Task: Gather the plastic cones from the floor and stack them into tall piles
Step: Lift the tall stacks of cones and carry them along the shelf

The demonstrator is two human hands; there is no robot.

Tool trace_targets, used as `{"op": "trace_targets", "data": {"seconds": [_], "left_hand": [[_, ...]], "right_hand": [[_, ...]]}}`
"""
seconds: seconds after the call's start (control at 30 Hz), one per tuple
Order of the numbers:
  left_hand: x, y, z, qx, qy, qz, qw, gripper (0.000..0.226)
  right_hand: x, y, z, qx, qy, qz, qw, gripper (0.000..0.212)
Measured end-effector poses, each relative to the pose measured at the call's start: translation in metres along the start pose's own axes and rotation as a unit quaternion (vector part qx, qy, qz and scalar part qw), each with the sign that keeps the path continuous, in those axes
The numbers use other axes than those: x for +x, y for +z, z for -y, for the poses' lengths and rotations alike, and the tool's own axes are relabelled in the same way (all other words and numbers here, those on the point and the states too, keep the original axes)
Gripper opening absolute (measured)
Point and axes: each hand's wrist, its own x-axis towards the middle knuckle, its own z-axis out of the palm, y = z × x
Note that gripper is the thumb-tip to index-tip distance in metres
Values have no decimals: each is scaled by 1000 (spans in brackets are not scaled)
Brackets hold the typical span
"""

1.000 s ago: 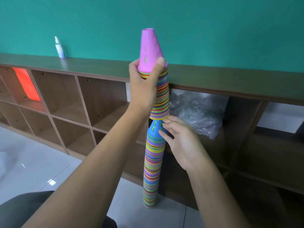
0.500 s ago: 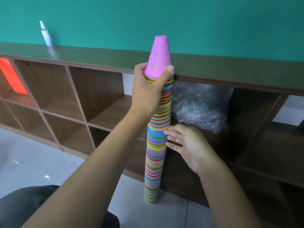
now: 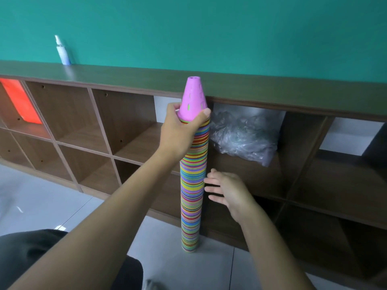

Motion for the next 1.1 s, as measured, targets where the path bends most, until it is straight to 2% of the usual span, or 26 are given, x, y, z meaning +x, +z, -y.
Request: {"op": "trace_targets", "data": {"seconds": [0.1, 0.3, 0.37, 0.5, 0.57, 0.67, 0.9, 1.0, 1.1], "left_hand": [[-6, -15, 4, -3, -9, -11, 1000, 74], [-8, -42, 20, -63, -9, -62, 996, 61], [-5, -49, 26, -85, -9, -74, 994, 64], [-4, -66, 41, -114, 8, -68, 991, 65], [-4, -76, 49, -139, 10, -63, 988, 64], [2, -91, 57, -162, -13, -54, 985, 64], [18, -133, 78, -199, -68, -73, 975, 47], [24, -153, 94, -199, -79, -75, 974, 50], [29, -173, 107, -206, -93, -88, 970, 64]], "right_hand": [[2, -4, -18, 2, 15, 5, 1000, 22], [30, -8, -73, 3, 69, 6, 998, 38], [41, -6, -97, 14, 100, 6, 995, 45], [56, 6, -145, 38, 164, 2, 986, 56], [62, 17, -165, 53, 190, 2, 980, 53], [73, 33, -191, 68, 221, 9, 973, 42], [122, 59, -241, 116, 274, -11, 955, 67], [136, 61, -252, 144, 303, -19, 942, 73], [150, 64, -266, 154, 310, -12, 938, 81]]}}
